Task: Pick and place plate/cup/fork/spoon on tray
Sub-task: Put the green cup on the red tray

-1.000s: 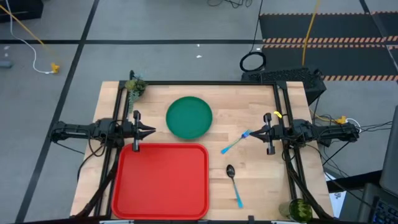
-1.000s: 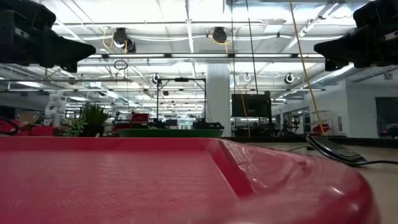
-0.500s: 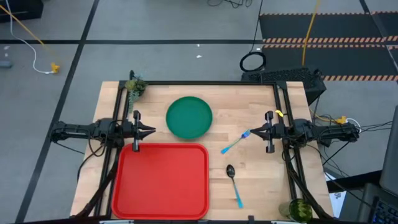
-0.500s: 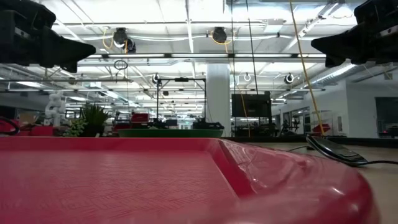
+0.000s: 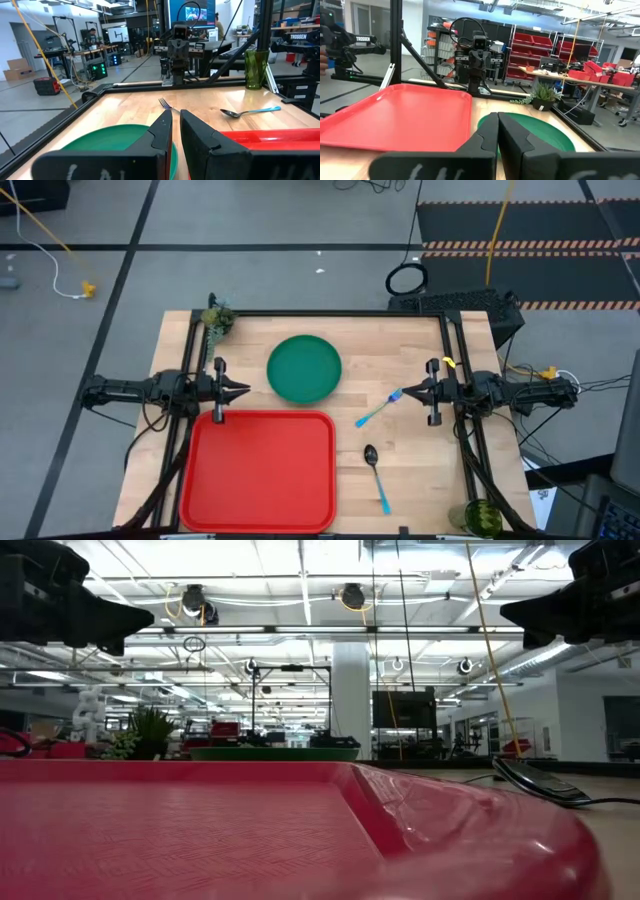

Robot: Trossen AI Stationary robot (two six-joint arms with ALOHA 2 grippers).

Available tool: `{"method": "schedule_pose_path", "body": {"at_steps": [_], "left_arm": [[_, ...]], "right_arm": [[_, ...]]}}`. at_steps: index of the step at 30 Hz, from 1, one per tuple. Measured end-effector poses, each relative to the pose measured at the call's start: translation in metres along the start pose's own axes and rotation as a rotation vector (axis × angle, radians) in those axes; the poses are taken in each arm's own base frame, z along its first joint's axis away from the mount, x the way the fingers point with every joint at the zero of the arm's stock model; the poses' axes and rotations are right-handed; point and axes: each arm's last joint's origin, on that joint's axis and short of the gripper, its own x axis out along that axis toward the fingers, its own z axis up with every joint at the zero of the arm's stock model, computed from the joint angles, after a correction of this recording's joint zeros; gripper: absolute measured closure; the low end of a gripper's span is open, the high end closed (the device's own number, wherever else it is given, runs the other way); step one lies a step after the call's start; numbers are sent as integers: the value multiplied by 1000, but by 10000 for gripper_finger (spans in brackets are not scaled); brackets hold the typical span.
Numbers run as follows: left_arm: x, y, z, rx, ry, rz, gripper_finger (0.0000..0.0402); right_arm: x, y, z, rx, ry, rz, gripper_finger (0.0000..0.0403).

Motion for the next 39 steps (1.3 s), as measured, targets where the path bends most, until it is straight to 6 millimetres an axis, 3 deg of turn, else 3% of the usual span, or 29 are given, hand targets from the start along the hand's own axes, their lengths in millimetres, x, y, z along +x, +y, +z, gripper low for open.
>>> {"method": "schedule_pose_path", "body": {"at_steps": [14,20,24,28,32,39], "left_arm": [[0,0,0,-1,-2,-3,360],[0,0,0,-6,-3,1,360],[0,0,0,-45,-1,1,360],[0,0,-1,-53,9,2,360],[0,0,-1,-52,11,2,360],[0,0,-1,-48,16,1,360]], "right_arm": [[0,0,0,74,1,-2,403],[-1,-1,11,85,-110,-8,403],[0,1,14,117,-84,87,403],[-4,-4,58,174,-132,129,403],[-2,-9,96,170,-57,131,403],[18,-17,165,172,114,138,403]]}}
